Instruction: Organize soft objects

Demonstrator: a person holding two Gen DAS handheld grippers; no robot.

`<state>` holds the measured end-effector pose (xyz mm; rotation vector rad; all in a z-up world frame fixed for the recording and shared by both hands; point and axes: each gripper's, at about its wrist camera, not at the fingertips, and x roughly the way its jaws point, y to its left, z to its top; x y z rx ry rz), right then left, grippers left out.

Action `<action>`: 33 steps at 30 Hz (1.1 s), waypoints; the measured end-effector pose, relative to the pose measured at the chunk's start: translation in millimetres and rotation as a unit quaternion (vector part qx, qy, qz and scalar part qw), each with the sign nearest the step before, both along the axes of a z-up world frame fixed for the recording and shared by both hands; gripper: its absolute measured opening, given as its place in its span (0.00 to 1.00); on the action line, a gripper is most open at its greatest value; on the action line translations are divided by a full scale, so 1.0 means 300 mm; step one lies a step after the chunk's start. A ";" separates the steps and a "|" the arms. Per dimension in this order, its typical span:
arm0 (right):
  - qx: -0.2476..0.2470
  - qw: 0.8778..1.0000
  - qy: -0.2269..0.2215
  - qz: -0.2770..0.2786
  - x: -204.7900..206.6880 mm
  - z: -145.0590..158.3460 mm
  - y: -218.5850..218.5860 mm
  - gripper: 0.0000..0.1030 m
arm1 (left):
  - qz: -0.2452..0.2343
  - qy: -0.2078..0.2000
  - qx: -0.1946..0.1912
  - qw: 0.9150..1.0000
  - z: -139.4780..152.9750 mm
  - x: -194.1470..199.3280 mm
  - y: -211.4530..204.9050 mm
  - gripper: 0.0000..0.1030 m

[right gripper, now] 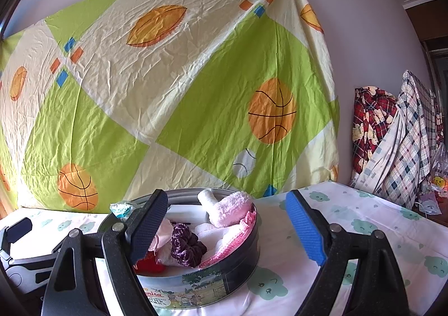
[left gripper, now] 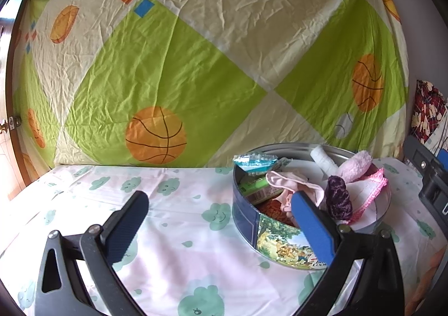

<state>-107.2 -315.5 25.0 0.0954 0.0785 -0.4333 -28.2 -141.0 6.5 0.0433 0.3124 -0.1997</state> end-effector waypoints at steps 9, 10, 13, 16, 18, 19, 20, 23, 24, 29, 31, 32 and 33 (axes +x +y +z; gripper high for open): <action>-0.002 1.000 -0.001 0.000 0.003 -0.003 -0.001 0.85 | 0.005 -0.001 0.001 1.000 -0.002 0.000 0.000 1.00; -0.002 1.000 -0.001 0.001 0.005 -0.003 0.000 0.85 | 0.005 -0.001 0.001 1.000 -0.003 0.000 0.000 1.00; -0.003 1.000 -0.001 0.000 0.002 -0.003 0.002 0.85 | 0.005 -0.001 0.001 1.000 -0.002 0.000 -0.001 1.00; -0.003 1.000 -0.003 0.000 0.002 -0.002 0.001 0.85 | 0.005 -0.002 0.003 1.000 -0.002 -0.001 -0.002 1.00; -0.003 1.000 -0.002 0.000 0.002 -0.003 0.001 0.85 | 0.006 -0.002 0.004 1.000 -0.001 -0.001 -0.002 1.00; -0.003 1.000 -0.002 0.000 0.004 -0.004 0.000 0.85 | 0.006 -0.002 0.005 1.000 -0.001 -0.001 -0.001 1.00; -0.003 1.000 -0.002 0.000 0.002 -0.003 0.001 0.85 | 0.007 -0.002 0.005 1.000 0.000 -0.002 -0.002 1.00; -0.004 1.000 -0.002 0.000 0.001 -0.003 0.002 0.85 | 0.007 -0.002 0.006 1.000 0.000 -0.002 -0.002 1.00; -0.004 1.000 -0.003 0.000 0.002 -0.003 0.001 0.85 | 0.007 -0.003 0.006 1.000 0.000 -0.002 -0.002 1.00; -0.004 1.000 -0.002 0.000 0.001 -0.003 0.002 0.85 | 0.007 -0.003 0.006 1.000 0.000 -0.003 -0.003 1.00; -0.004 1.000 -0.003 0.001 0.001 -0.003 0.002 0.85 | 0.007 -0.003 0.007 1.000 0.000 -0.002 -0.002 1.00; -0.005 1.000 -0.003 0.000 0.001 -0.003 0.002 0.85 | 0.007 -0.003 0.007 1.000 0.000 -0.003 -0.003 1.00; -0.005 1.000 -0.003 0.000 0.002 -0.004 0.002 0.85 | 0.007 -0.002 0.007 1.000 0.000 -0.002 -0.003 1.00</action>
